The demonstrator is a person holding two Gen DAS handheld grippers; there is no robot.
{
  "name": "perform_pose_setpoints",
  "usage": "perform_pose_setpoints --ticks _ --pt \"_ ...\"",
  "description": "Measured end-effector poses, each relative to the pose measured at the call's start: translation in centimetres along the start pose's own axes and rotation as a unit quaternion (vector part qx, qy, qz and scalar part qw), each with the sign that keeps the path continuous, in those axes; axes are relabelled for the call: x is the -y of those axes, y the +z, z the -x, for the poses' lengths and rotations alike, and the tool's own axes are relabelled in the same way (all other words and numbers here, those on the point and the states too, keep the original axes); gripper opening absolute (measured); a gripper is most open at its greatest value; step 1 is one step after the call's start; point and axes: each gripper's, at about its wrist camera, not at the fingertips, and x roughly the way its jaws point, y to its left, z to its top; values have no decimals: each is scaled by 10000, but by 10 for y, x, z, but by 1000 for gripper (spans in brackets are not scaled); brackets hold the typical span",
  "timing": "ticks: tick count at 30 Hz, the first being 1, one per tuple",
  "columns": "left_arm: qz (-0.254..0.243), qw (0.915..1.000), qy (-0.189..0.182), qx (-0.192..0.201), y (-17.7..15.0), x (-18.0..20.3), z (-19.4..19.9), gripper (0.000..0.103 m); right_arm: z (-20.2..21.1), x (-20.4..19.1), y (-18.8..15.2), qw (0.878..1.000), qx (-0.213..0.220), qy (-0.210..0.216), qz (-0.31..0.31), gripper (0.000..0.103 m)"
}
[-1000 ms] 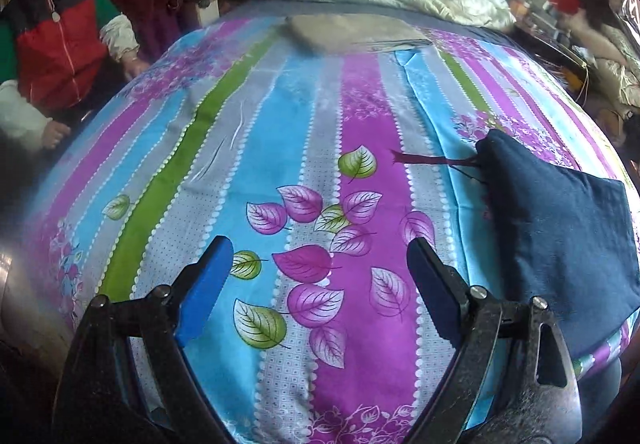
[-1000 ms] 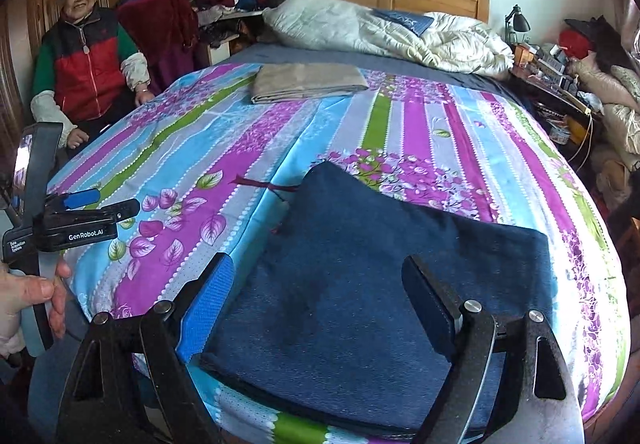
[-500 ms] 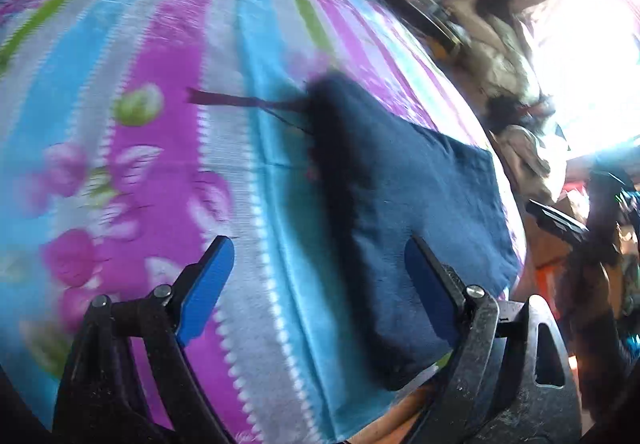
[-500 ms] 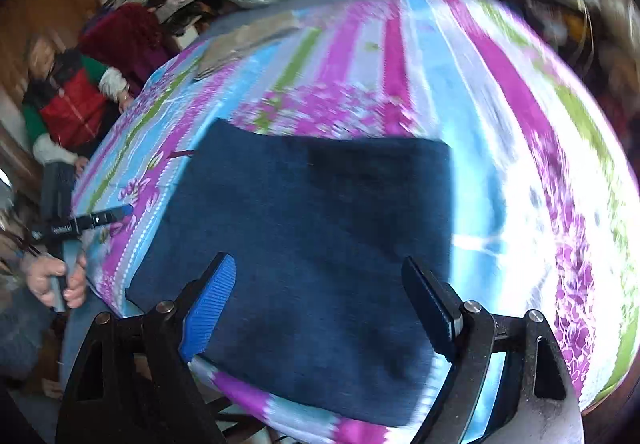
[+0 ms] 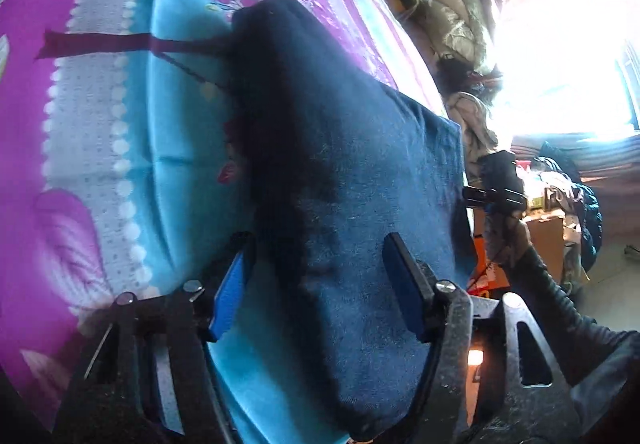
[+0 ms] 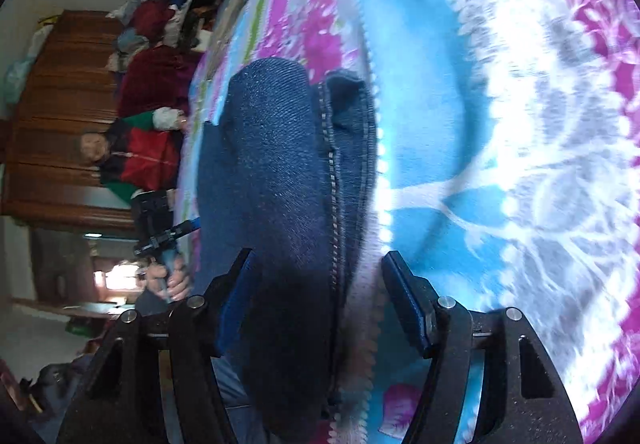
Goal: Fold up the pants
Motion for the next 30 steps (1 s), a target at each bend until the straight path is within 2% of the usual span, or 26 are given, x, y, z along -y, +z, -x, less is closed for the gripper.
perform_pose_setpoints --ticks 4,9,10,11,12,13,14,15,18,20,22,24,27,29,30 --pt "-182 9996 -59 -217 5 6 -15 55 -18 1 11 9990 -137 412 121 71" --pt "-112 9998 -167 -69 11 5 -22 54 -46 -14 21 9982 -111 448 381 70" --pt "-108 9999 -133 -22 11 7 -23 52 -52 -22 20 9985 -3 277 463 64" --pt "-157 9999 -61 16 9 13 -25 39 -57 -29 14 9984 41 50 566 48" --pt "-194 9998 -81 39 7 14 -24 20 -62 -39 8 9968 148 -230 757 39" --pt "-204 9997 -110 116 4 17 -22 16 -61 -50 3 9943 324 -417 923 34" --pt "-166 9994 -142 279 -1 21 -15 14 -57 -59 -2 9930 487 -441 982 28" --pt "-104 9989 -239 389 -2 23 -9 12 -51 -69 -7 9922 648 -359 1004 26" --pt "-37 9947 -694 758 -12 31 24 11 -43 -110 -19 9886 964 -51 1158 26" --pt "-174 9930 -681 952 -19 37 55 11 -49 -137 -17 9873 1047 218 1177 26" --pt "-75 9913 -662 1134 -21 31 87 11 -67 -157 -8 9873 1012 477 1131 26" --pt "112 9899 -525 1310 -21 19 128 11 -94 -179 4 9881 872 683 1072 26" --pt "273 9895 -164 1407 -18 -13 173 12 -148 -206 24 9892 638 704 1117 26" --pt "465 9889 34 1410 -16 -40 181 15 -183 -208 35 9916 489 591 1044 26" --pt "578 9892 233 1327 -16 -61 178 23 -204 -205 42 9929 412 426 1035 26"
